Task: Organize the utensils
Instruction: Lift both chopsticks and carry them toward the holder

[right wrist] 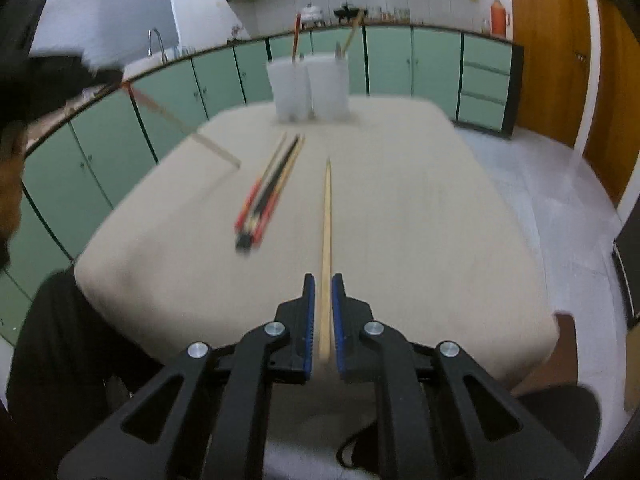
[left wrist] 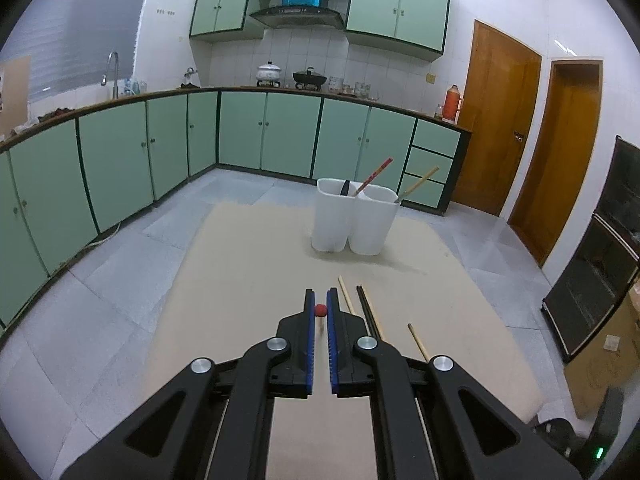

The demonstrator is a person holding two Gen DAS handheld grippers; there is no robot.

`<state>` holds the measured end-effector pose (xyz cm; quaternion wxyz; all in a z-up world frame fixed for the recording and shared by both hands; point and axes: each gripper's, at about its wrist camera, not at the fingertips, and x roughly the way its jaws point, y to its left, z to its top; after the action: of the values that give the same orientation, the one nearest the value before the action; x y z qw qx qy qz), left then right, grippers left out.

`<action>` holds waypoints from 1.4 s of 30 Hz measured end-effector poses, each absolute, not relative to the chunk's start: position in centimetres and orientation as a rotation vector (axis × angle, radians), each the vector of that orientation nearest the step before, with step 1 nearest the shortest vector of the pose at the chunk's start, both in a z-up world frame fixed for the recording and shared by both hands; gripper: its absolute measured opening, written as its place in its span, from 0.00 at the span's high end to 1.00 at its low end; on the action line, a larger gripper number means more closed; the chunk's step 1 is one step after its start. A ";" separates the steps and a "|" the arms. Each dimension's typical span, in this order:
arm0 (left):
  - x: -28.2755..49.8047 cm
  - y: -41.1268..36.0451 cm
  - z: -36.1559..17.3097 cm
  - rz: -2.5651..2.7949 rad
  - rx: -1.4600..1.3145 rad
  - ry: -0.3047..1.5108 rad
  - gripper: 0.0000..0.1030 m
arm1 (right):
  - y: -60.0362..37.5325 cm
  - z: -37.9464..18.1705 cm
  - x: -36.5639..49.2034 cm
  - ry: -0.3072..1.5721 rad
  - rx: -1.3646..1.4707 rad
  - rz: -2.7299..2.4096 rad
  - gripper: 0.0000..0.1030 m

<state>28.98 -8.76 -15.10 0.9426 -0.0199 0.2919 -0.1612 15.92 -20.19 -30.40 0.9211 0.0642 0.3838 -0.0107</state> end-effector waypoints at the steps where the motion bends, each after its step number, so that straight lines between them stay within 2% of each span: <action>1: 29.1 -8.9 -15.3 -0.328 -0.040 0.597 0.95 | -20.0 -30.8 15.8 0.807 0.135 -0.016 0.89; 6: 29.1 -9.4 -16.0 -0.334 -0.039 0.616 0.95 | -19.3 -31.6 15.6 0.842 0.114 -0.017 0.85; 8: 29.1 -9.4 -16.0 -0.332 -0.041 0.618 0.95 | -19.3 -31.9 15.6 0.860 0.119 -0.022 0.78; 10: 29.1 -9.2 -16.0 -0.328 -0.044 0.617 0.95 | -19.3 -32.3 15.7 0.882 0.120 -0.019 0.78; 12: 29.2 -9.2 -16.1 -0.327 -0.046 0.617 0.95 | -19.2 -32.8 16.0 0.907 0.115 -0.020 0.84; 13: 29.2 -9.2 -16.1 -0.327 -0.045 0.616 0.95 | -19.2 -32.6 16.0 0.901 0.117 -0.020 0.93; 18: 29.2 -9.1 -16.0 -0.331 -0.037 0.611 0.95 | -19.8 -31.0 15.6 0.831 0.141 -0.027 0.94; 30: 30.0 -8.4 -14.7 -0.338 -0.028 0.616 0.95 | -21.2 -17.9 19.6 0.544 0.078 0.030 0.94; 35: 31.3 -8.2 -14.3 -0.367 -0.032 0.658 0.95 | -21.5 -14.6 23.8 0.545 0.019 0.074 0.94; 42: 33.9 -8.1 -13.3 -0.413 -0.038 0.708 0.95 | -21.8 -11.6 31.7 0.646 -0.014 0.144 0.94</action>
<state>33.93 -8.11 -13.31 0.9171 -0.0184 0.3442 -0.2005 31.74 -21.84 -11.59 0.9457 -0.0069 0.3173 0.0707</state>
